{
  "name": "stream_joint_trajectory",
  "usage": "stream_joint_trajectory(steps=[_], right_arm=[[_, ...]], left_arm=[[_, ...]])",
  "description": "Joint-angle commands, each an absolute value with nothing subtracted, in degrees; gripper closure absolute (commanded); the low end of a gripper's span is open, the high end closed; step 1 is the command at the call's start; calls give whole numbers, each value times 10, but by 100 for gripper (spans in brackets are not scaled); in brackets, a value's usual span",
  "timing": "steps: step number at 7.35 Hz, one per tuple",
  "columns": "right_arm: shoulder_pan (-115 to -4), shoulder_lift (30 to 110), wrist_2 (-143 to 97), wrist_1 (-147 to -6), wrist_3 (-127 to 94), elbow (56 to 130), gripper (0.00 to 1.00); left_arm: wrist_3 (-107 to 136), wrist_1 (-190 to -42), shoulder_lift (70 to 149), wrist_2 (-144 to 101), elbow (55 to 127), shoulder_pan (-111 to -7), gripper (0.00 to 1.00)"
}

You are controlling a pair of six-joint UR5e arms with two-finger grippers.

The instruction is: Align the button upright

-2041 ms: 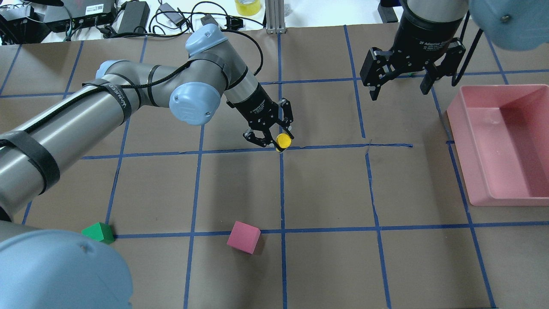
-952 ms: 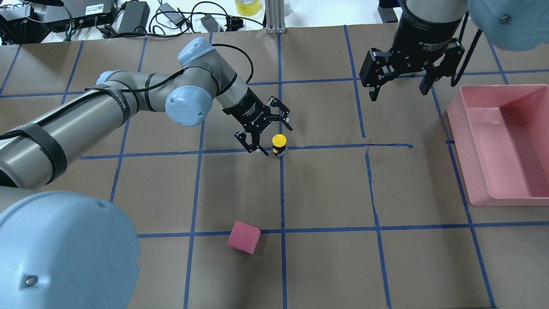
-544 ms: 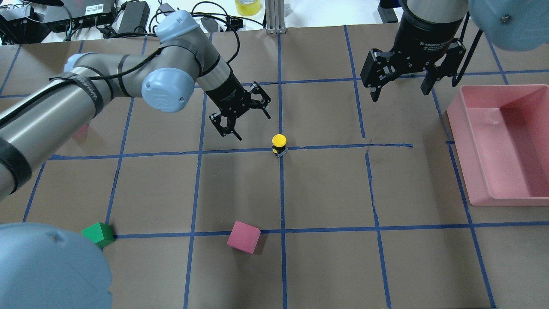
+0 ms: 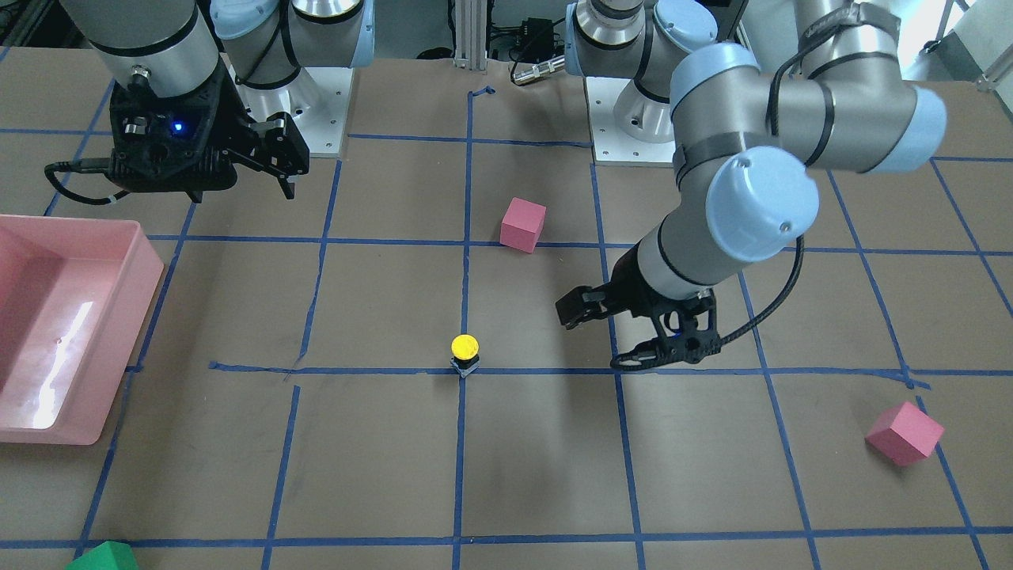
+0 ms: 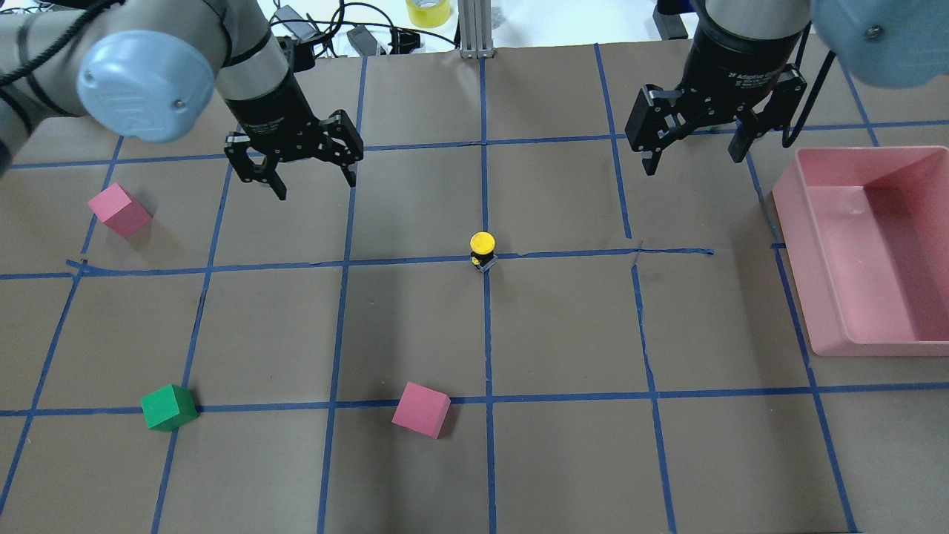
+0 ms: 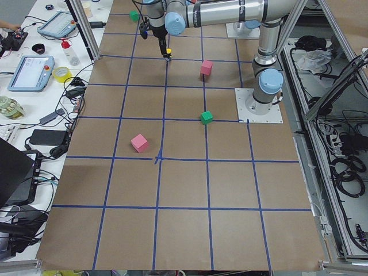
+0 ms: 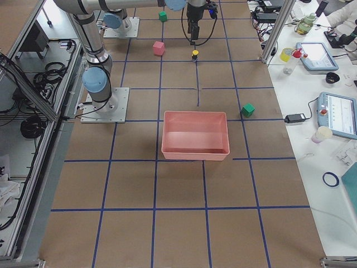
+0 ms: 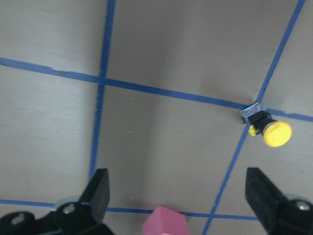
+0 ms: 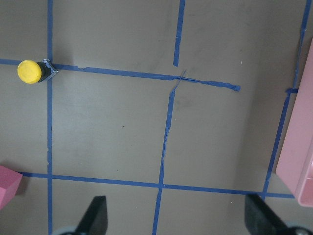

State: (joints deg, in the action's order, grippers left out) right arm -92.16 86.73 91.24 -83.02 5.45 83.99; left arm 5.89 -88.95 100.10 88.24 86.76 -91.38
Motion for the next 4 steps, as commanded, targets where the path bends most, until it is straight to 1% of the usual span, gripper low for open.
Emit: stream_joint_trajectory(steps=[1, 2, 4], right_arm=[[-916, 867, 912, -831, 99, 840, 0], [-914, 867, 912, -832, 93, 840, 0], [-915, 868, 912, -831, 77, 840, 0]], left_arm=[[31, -921, 929, 930, 867, -921, 0], [-10, -919, 906, 934, 870, -927, 0], [-24, -894, 886, 929, 879, -928, 0]])
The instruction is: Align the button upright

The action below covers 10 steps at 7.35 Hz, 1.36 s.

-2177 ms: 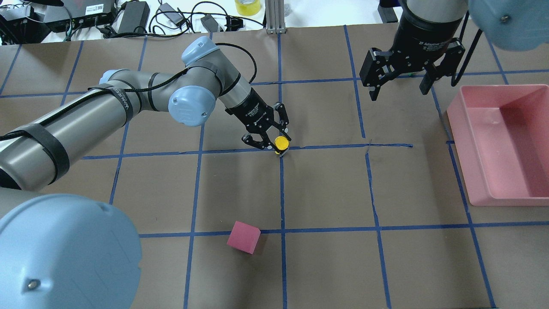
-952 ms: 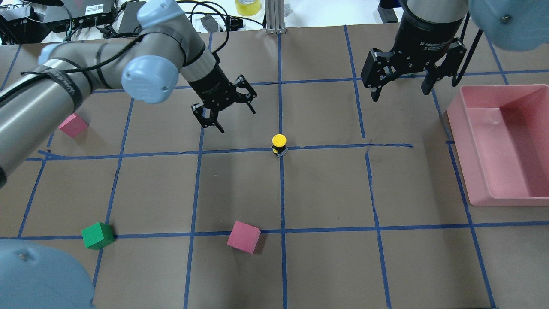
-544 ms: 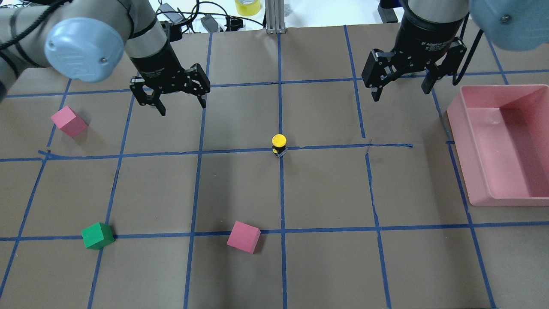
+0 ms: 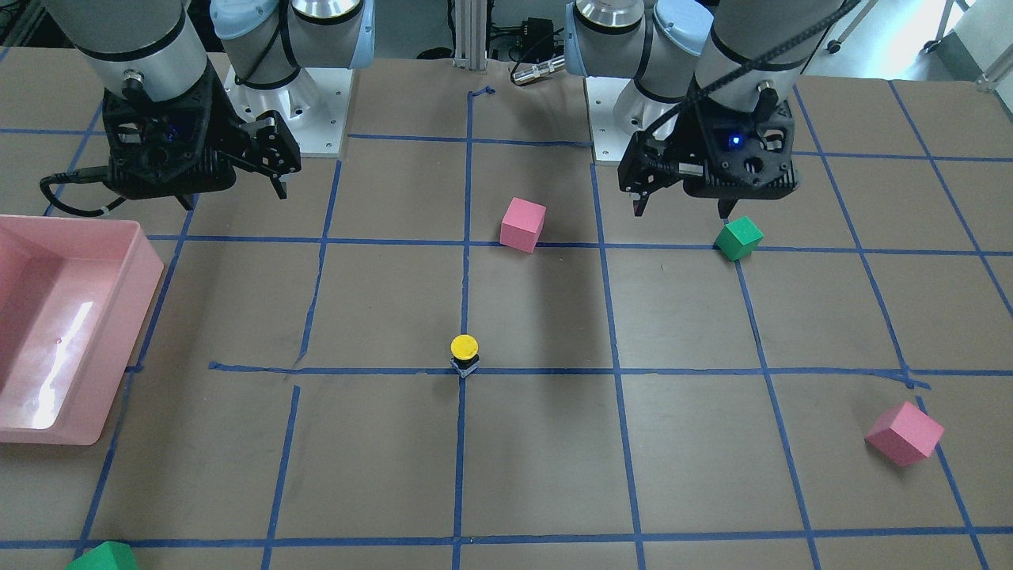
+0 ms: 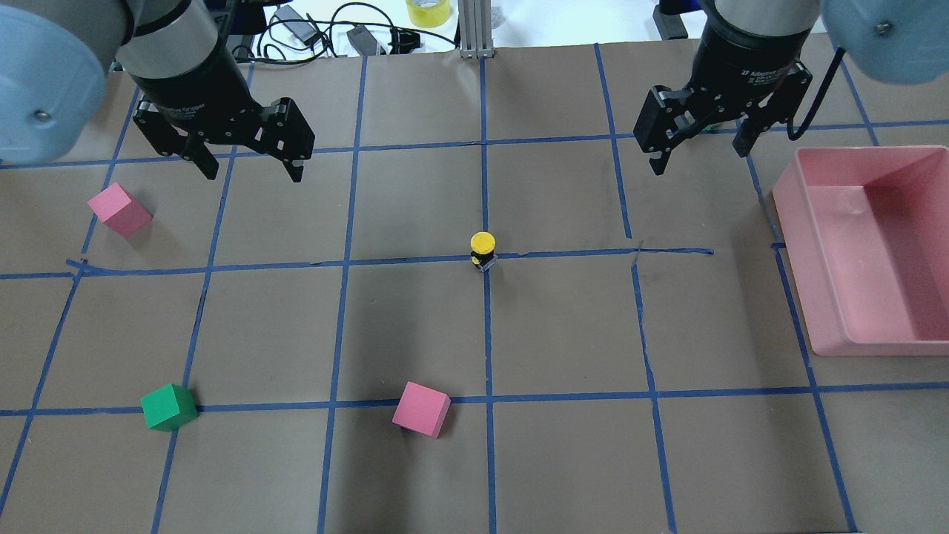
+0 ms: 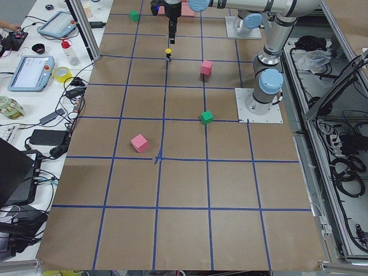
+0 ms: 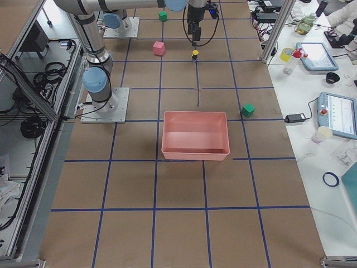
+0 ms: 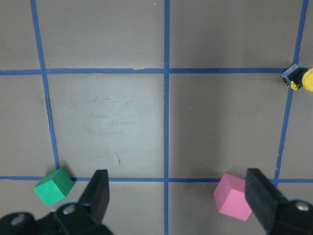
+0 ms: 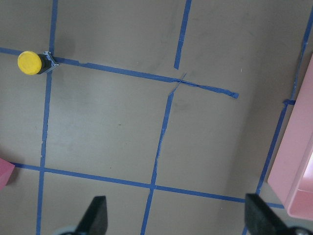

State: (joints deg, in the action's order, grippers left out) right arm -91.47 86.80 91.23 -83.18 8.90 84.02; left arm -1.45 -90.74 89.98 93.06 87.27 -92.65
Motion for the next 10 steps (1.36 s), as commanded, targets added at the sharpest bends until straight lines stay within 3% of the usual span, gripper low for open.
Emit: stream_joint_trajectory(steps=[1, 4, 10], right_arm=[[-915, 868, 912, -831, 48, 840, 0], [-915, 868, 913, -824, 44, 839, 0], [-915, 868, 916, -820, 44, 840, 0]], left_arm=[[-19, -883, 885, 925, 890, -928, 0], [1, -761, 882, 912, 935, -928, 0], [-6, -755, 876, 912, 947, -928, 0]])
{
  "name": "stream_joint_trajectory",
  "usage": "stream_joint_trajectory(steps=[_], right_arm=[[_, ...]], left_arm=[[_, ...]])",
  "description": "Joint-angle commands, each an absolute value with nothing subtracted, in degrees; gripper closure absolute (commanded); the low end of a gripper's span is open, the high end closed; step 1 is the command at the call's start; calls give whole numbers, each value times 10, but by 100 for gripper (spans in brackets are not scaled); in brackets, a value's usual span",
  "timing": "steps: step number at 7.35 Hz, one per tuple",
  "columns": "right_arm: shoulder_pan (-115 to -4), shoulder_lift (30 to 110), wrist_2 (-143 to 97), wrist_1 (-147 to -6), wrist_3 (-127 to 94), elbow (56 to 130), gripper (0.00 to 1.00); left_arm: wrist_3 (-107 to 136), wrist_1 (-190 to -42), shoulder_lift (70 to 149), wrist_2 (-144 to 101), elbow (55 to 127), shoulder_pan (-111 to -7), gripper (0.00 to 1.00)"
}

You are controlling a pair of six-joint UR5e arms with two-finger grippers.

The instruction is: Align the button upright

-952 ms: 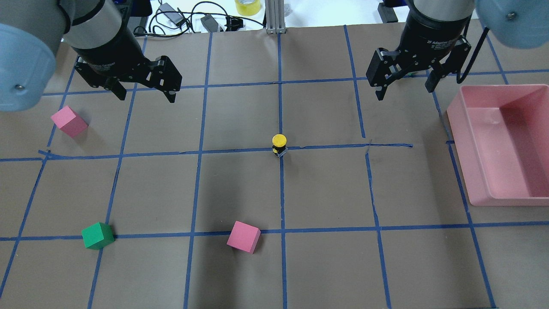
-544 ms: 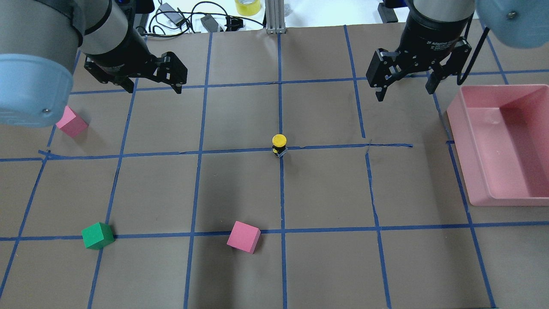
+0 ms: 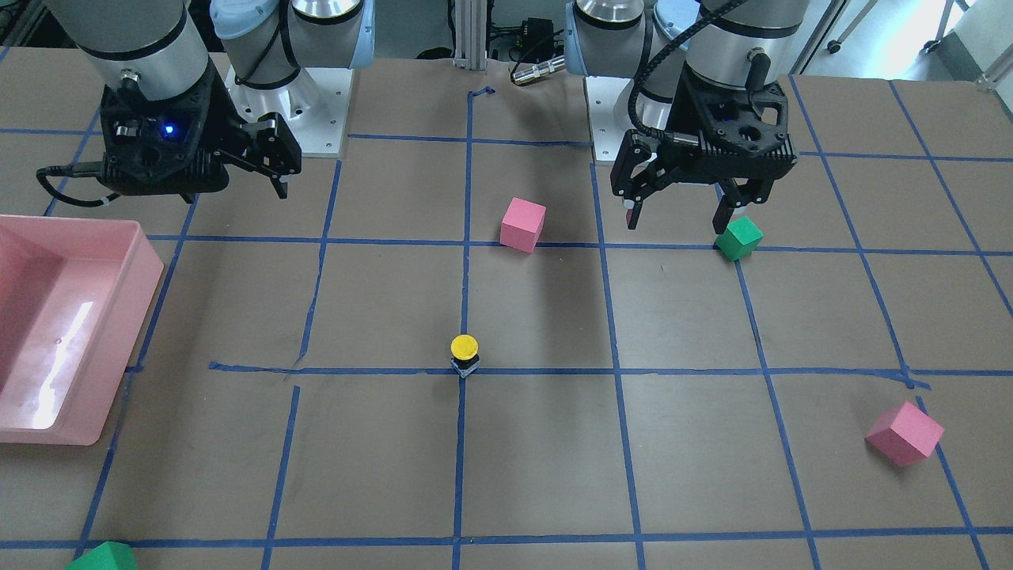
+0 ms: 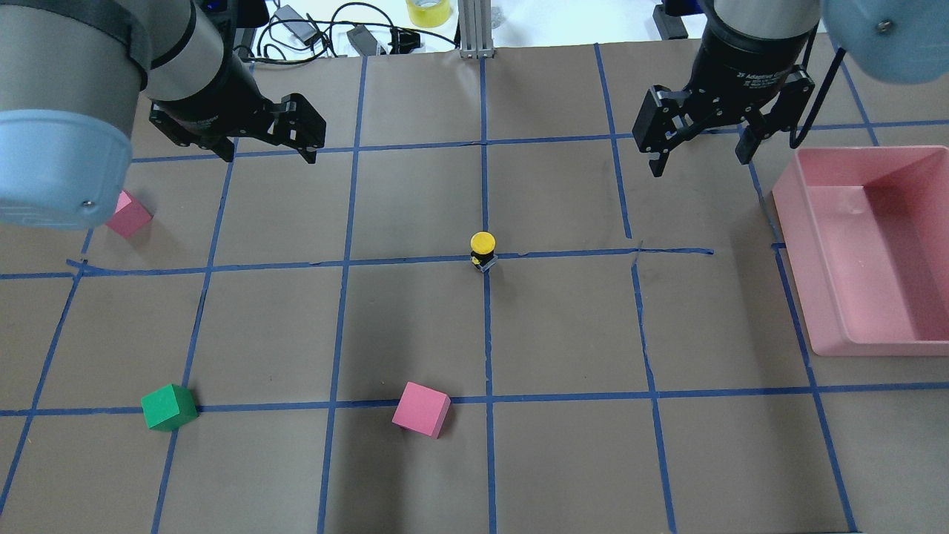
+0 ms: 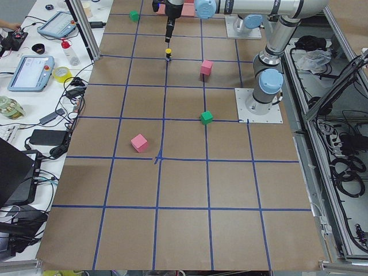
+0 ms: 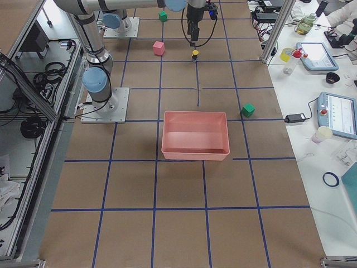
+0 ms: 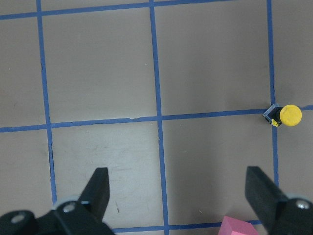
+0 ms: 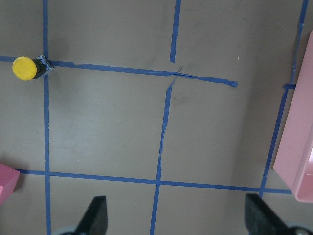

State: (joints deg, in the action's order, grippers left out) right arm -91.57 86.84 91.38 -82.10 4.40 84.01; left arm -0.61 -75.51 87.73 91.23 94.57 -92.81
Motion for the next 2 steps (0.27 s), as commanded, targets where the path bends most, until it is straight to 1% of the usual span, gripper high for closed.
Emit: stream_joint_trajectory(steps=[1, 2], right_arm=[[-917, 869, 920, -821, 44, 840, 0], [-917, 868, 921, -821, 44, 840, 0]], left_arm=[[-8, -755, 875, 913, 947, -928, 0], [-10, -755, 875, 913, 948, -928, 0]])
